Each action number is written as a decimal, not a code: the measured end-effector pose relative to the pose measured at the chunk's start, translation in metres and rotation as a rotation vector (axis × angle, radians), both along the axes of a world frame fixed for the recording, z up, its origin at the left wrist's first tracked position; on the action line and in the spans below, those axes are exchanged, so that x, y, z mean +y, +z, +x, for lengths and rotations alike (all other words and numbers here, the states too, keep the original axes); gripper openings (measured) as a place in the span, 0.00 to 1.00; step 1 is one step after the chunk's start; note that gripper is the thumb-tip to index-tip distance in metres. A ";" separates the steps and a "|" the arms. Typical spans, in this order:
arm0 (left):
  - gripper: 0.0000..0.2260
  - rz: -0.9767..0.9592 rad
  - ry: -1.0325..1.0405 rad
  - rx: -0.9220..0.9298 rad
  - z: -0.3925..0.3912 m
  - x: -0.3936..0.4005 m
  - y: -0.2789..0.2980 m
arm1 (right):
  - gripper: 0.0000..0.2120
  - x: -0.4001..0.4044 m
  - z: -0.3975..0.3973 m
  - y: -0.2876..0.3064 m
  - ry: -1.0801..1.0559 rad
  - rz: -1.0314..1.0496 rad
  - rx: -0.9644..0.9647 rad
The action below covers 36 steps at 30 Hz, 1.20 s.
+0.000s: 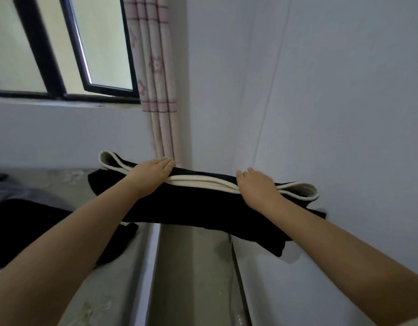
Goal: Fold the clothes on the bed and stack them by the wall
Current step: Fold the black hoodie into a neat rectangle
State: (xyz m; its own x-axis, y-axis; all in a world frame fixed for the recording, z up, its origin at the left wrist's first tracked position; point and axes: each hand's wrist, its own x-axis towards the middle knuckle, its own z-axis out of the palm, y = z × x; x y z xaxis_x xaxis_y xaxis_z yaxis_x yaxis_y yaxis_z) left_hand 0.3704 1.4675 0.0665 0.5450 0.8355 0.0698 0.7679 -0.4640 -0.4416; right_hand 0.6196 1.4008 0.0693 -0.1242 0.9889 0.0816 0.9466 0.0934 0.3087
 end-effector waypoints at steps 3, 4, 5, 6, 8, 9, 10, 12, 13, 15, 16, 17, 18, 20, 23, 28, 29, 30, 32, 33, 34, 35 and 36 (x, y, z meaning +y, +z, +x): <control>0.24 -0.026 0.097 -0.010 -0.015 0.060 0.002 | 0.18 0.086 -0.010 -0.001 0.094 -0.044 0.049; 0.24 -0.035 0.131 -0.009 -0.020 0.077 0.002 | 0.17 0.112 -0.015 -0.001 0.122 -0.056 0.065; 0.24 -0.033 0.162 -0.003 -0.026 0.092 0.001 | 0.16 0.138 -0.020 -0.002 0.153 -0.058 0.079; 0.25 -0.032 0.197 0.008 -0.032 0.108 0.000 | 0.16 0.164 -0.026 -0.004 0.191 -0.056 0.091; 0.25 -0.046 0.274 0.022 -0.052 0.139 -0.006 | 0.17 0.214 -0.043 -0.010 0.278 -0.064 0.104; 0.25 -0.051 0.310 0.021 -0.063 0.155 -0.010 | 0.19 0.237 -0.055 -0.014 0.326 -0.074 0.103; 0.25 -0.057 0.343 0.023 -0.076 0.170 -0.015 | 0.20 0.259 -0.067 -0.018 0.372 -0.082 0.099; 0.25 -0.080 0.389 0.031 -0.102 0.204 -0.026 | 0.21 0.302 -0.093 -0.029 0.442 -0.097 0.093; 0.25 -0.095 0.403 0.032 -0.115 0.221 -0.032 | 0.20 0.324 -0.106 -0.036 0.464 -0.110 0.091; 0.24 -0.121 0.426 0.024 -0.143 0.261 -0.045 | 0.18 0.370 -0.133 -0.051 0.498 -0.150 0.085; 0.24 -0.135 0.432 0.016 -0.157 0.282 -0.052 | 0.18 0.394 -0.147 -0.058 0.510 -0.177 0.079; 0.24 -0.159 0.444 0.012 -0.170 0.302 -0.059 | 0.19 0.417 -0.162 -0.065 0.520 -0.209 0.067; 0.25 -0.184 0.463 0.011 -0.182 0.323 -0.066 | 0.20 0.439 -0.177 -0.071 0.531 -0.246 0.050; 0.24 -0.244 0.510 0.000 -0.208 0.363 -0.078 | 0.21 0.481 -0.207 -0.081 0.551 -0.321 0.018; 0.25 -0.324 0.577 -0.034 -0.245 0.419 -0.094 | 0.16 0.548 -0.249 -0.094 0.590 -0.405 0.032; 0.22 -0.258 0.706 -0.066 -0.294 0.503 -0.111 | 0.13 0.650 -0.309 -0.109 0.585 -0.471 0.126; 0.21 -0.195 0.669 -0.087 -0.304 0.521 -0.113 | 0.13 0.670 -0.322 -0.114 0.592 -0.467 0.154; 0.20 -0.151 0.642 -0.121 -0.314 0.540 -0.114 | 0.13 0.690 -0.335 -0.118 0.606 -0.460 0.178; 0.21 -0.132 0.669 -0.102 -0.338 0.577 -0.121 | 0.15 0.726 -0.360 -0.129 0.623 -0.448 0.196; 0.22 -0.149 0.727 -0.064 -0.349 0.596 -0.123 | 0.17 0.744 -0.372 -0.132 0.624 -0.435 0.195; 0.23 -0.178 0.798 -0.028 -0.360 0.614 -0.125 | 0.18 0.761 -0.382 -0.133 0.622 -0.418 0.187; 0.23 -0.163 0.810 -0.038 -0.369 0.634 -0.129 | 0.19 0.779 -0.391 -0.137 0.623 -0.396 0.186; 0.24 -0.117 0.769 -0.068 -0.375 0.656 -0.133 | 0.19 0.797 -0.398 -0.139 0.614 -0.392 0.201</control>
State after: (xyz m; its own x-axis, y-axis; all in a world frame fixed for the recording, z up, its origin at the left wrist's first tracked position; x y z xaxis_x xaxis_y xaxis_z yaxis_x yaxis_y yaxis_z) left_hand -0.0049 2.1232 -0.0662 -0.1924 0.9809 -0.0292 0.9162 0.1689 -0.3635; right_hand 0.2211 2.1977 -0.0698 -0.6819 0.7083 -0.1826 0.7237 0.6895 -0.0284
